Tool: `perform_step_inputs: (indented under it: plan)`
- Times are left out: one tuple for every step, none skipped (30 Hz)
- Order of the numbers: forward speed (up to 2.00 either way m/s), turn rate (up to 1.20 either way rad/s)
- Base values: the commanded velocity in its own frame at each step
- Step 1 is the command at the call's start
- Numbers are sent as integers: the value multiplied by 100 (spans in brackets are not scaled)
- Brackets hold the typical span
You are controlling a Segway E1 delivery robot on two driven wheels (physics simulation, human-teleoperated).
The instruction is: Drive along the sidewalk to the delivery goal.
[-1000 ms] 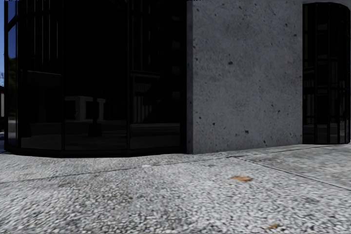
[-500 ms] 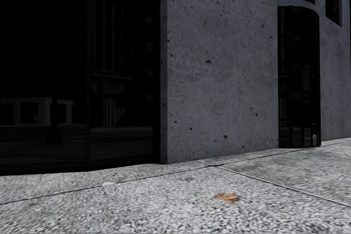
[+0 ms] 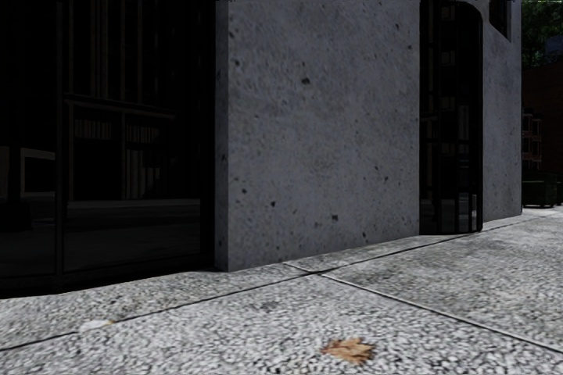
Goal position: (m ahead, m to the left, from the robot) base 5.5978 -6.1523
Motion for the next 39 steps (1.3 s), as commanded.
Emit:
perform_step_inputs:
  plan:
    - [98,-46]
    - [98,-46]
    - [98,-46]
    - [98,-46]
    - [98,-46]
    - [98,-46]
    - [98,-46]
    - [98,-46]
    - [98,-46]
    - [98,-46]
    - [98,-46]
    - [98,-46]
    - [98,-46]
    - [98,-46]
    - [98,-46]
    - [98,-46]
    - [98,-46]
    - [98,-46]
    - [98,-46]
    - [98,-46]
    - [98,-46]
    - [98,-46]
    - [98,-46]
    - [98,-46]
    - [98,-46]
    - [98,-46]
    - [98,-46]
    - [98,-46]
    - [98,-46]
    - [98,-46]
    - [98,-46]
    - [98,-46]
    - [98,-46]
    - [98,-46]
    - [98,-46]
    - [98,-46]
    - [98,-46]
    - [98,-46]
    - [98,-46]
